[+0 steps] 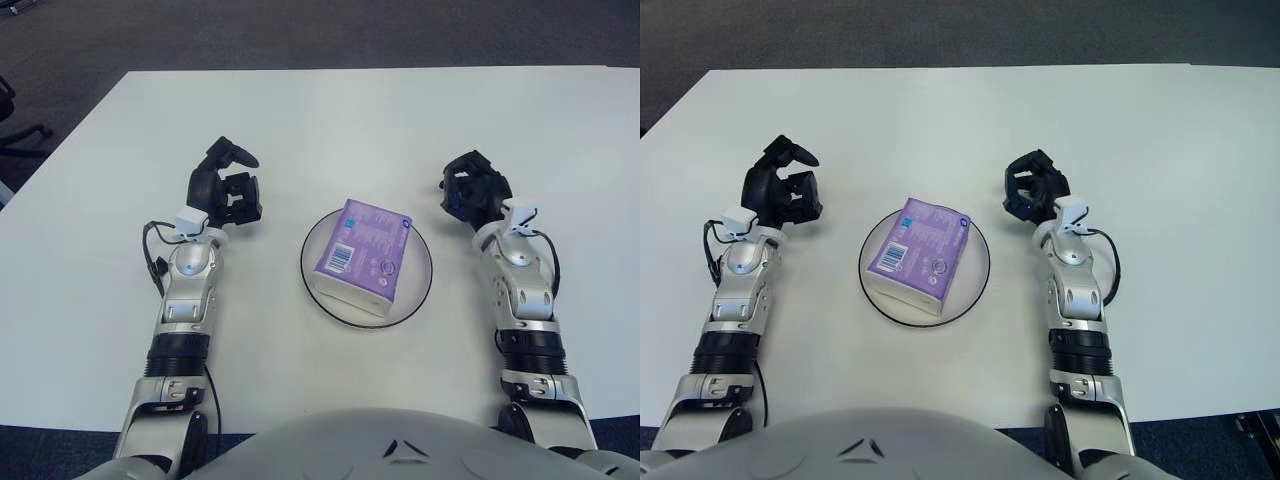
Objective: Put the tissue paper into the plate.
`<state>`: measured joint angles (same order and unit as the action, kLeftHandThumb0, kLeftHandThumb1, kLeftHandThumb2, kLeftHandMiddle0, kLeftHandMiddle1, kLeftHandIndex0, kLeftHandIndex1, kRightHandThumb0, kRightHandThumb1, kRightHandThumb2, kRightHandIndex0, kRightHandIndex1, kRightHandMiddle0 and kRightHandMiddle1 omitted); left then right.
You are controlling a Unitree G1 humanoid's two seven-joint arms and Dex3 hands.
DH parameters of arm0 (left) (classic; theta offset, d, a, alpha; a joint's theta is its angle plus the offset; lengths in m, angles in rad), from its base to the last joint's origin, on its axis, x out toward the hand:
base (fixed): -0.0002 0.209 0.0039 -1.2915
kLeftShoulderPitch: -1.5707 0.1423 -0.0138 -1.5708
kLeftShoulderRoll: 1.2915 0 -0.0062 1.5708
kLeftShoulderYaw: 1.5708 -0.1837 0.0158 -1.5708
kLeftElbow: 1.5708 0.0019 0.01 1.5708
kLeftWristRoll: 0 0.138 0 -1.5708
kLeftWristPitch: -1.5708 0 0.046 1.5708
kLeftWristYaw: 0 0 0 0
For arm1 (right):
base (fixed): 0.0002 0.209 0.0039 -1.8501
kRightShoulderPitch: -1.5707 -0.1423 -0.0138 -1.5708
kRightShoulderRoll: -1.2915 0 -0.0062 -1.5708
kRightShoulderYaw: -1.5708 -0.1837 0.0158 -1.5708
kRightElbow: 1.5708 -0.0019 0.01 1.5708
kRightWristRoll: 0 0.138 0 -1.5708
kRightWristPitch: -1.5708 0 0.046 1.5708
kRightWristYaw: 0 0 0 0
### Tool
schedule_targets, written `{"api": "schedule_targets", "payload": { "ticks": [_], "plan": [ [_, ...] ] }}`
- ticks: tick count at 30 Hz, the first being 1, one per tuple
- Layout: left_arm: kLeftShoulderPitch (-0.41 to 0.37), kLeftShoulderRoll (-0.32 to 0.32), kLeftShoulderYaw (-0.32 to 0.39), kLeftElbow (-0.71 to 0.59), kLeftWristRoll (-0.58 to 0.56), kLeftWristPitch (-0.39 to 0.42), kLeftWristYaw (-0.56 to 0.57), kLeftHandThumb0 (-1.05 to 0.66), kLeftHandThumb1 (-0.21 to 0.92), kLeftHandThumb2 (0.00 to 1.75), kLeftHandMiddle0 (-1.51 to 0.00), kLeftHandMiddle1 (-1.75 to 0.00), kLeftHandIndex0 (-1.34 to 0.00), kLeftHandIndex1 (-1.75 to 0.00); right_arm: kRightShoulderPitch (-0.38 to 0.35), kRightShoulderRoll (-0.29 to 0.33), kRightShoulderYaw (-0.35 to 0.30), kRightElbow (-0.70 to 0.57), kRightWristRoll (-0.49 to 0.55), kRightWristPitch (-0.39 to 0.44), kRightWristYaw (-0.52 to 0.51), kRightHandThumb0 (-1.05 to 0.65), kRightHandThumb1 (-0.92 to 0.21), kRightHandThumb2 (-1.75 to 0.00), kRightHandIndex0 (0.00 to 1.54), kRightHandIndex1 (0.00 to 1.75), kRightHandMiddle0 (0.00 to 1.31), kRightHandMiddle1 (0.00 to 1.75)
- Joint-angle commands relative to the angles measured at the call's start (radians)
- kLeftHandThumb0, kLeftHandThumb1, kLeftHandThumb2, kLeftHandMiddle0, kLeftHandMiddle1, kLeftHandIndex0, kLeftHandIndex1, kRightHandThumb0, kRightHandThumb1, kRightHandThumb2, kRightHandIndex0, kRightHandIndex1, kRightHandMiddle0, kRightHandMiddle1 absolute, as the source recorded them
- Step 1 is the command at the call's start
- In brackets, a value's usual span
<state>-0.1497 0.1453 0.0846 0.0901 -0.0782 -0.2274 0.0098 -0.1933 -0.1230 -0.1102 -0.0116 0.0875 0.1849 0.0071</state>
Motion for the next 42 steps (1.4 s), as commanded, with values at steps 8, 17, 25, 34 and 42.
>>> {"api": "schedule_targets", "payload": {
  "ticks": [8, 17, 25, 34, 42],
  "plan": [
    [0.103, -0.068, -0.003, 0.087, -0.029, -0.004, -0.006, -0.45, 0.40, 1.21, -1.29, -1.75, -0.55, -1.75, 0.126, 0.008, 0.021, 0.017, -0.033, 0.066, -0.012, -0.44, -0.43, -1.17, 1.07, 1.75, 0.52, 1.75],
    [0.100, -0.079, 0.005, 0.113, -0.051, -0.008, -0.008, -0.46, 0.40, 1.22, -1.30, -1.75, -0.55, -1.75, 0.145, 0.033, -0.004, 0.059, -0.001, 0.025, -0.019, -0.45, -0.41, -1.19, 1.17, 1.75, 0.54, 1.75],
    [0.098, -0.086, 0.011, 0.136, -0.061, 0.004, -0.010, -0.46, 0.40, 1.22, -1.31, -1.75, -0.55, -1.75, 0.149, 0.058, -0.039, 0.132, 0.070, -0.105, 0.030, -0.46, -0.36, -1.26, 1.26, 1.75, 0.58, 1.75],
    [0.094, -0.084, 0.009, 0.151, -0.059, 0.037, -0.006, -0.45, 0.41, 1.20, -1.31, -1.75, -0.54, -1.75, 0.134, 0.070, -0.067, 0.218, 0.108, -0.226, 0.053, -0.48, -0.33, -1.30, 1.30, 1.75, 0.61, 1.75],
    [0.088, -0.081, 0.009, 0.165, -0.059, 0.074, -0.010, -0.45, 0.43, 1.18, -1.29, -1.75, -0.53, -1.75, 0.125, 0.075, -0.076, 0.257, 0.110, -0.296, 0.047, -0.48, -0.32, -1.31, 1.31, 1.75, 0.61, 1.75]
  ]
}}
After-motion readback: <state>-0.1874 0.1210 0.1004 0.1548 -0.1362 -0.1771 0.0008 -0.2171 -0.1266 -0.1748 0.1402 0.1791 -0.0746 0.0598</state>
